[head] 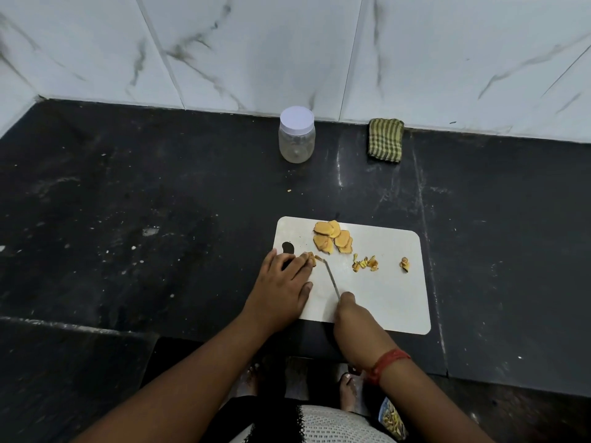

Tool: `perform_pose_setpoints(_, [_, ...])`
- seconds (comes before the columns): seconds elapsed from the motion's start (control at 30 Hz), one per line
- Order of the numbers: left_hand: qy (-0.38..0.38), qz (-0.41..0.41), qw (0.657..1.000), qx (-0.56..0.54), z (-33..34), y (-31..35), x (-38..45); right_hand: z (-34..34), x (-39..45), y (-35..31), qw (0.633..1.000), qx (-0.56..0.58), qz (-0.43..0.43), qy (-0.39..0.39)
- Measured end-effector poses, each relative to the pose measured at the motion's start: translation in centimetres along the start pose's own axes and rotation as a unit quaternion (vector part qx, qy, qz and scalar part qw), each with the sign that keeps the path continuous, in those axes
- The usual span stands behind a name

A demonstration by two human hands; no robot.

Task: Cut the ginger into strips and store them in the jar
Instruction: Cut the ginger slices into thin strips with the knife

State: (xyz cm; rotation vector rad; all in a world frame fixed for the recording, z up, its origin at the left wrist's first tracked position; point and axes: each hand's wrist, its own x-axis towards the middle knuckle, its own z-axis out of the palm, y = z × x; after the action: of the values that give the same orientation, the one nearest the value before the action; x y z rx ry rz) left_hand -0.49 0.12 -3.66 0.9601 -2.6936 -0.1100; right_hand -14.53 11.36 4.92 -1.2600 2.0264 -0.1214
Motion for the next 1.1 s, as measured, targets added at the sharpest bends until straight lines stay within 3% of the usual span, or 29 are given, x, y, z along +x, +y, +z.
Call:
perform_pose_setpoints(0.27, [-0.022, -0.004, 1.0, -0.012, 0.1, -0.2, -0.2, -0.3, 2.1, -1.4, 0.999, 0.035, -0.008, 0.005])
perform_pose_setpoints(1.1, [-0.018, -0.026, 0.999, 0.016, 0.3, 0.5, -0.1, 0.8, 0.9, 0.0, 0.998, -0.045, 0.004, -0.036])
